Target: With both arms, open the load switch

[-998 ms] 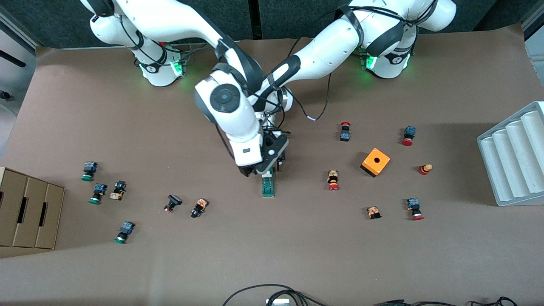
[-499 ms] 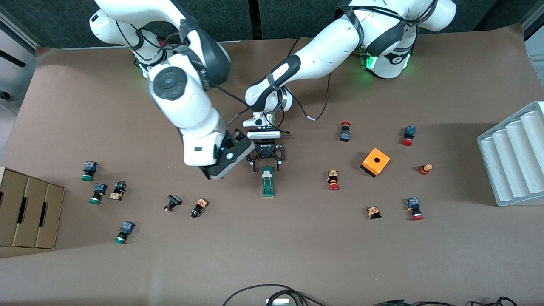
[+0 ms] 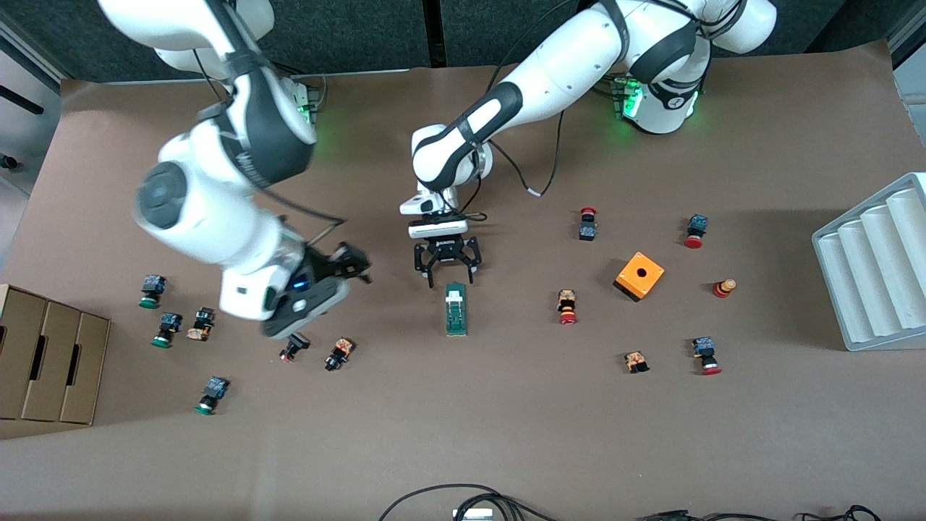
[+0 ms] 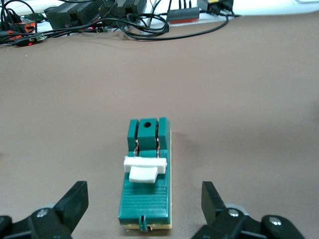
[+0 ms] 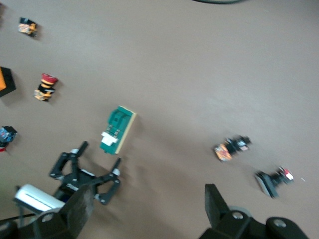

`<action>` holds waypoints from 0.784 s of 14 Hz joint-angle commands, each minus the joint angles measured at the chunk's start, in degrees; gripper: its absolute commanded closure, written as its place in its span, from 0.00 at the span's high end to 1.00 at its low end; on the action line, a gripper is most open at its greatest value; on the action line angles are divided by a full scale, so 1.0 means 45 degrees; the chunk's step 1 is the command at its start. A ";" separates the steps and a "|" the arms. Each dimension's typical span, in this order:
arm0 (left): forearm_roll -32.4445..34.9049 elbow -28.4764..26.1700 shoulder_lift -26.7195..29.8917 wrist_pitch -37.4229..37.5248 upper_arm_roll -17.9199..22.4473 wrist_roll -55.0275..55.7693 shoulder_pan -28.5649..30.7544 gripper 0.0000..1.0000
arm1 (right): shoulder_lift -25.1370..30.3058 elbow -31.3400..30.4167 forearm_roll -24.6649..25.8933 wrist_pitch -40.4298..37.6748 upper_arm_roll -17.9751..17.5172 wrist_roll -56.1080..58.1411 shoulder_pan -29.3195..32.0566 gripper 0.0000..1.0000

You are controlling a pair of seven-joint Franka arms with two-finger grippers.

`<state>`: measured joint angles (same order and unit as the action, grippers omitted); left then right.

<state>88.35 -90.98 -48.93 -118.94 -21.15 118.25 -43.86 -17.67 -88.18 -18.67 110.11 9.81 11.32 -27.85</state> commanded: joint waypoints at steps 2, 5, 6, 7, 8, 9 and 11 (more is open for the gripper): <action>-0.2634 0.0022 0.1066 -0.0152 0.0012 -0.3591 0.0060 1.00 | 0.0352 -0.0131 -0.0227 -0.1126 0.0046 -0.0016 0.1478 1.00; -0.4589 -0.0016 0.1847 -0.0035 0.0031 -0.6755 0.0254 1.00 | 0.0450 -0.0014 0.0646 -0.1578 0.0086 0.0062 0.2475 1.00; -0.5117 -0.0036 0.2082 -0.0015 0.0031 -0.7848 0.0333 1.00 | 0.0508 -0.0014 0.1309 -0.1598 0.0066 0.0198 0.2691 1.00; -0.5644 -0.0056 0.2316 0.0004 0.0031 -0.8807 0.0372 1.00 | 0.0547 -0.0014 0.1819 -0.1656 0.0124 0.0393 0.2751 1.00; -0.6133 -0.0075 0.2531 0.0004 0.0031 -0.9822 0.0566 1.00 | 0.0606 -0.0014 0.2153 -0.1830 0.0473 0.0530 0.2984 1.00; -0.6583 -0.0095 0.2784 0.0062 0.0031 -1.0915 0.0723 1.00 | 0.0645 -0.0014 0.2233 -0.1967 0.0747 0.0590 0.3199 1.00; -0.7714 -0.0076 0.3292 0.0180 0.0031 -1.3238 0.1074 1.00 | 0.0645 0.0005 0.2253 -0.1969 0.1468 0.0629 0.3415 1.00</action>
<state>57.92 -89.85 -37.59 -118.71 -20.93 67.31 -40.56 -15.68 -88.16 -9.49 102.67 14.12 13.48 -13.71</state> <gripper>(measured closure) 0.000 0.000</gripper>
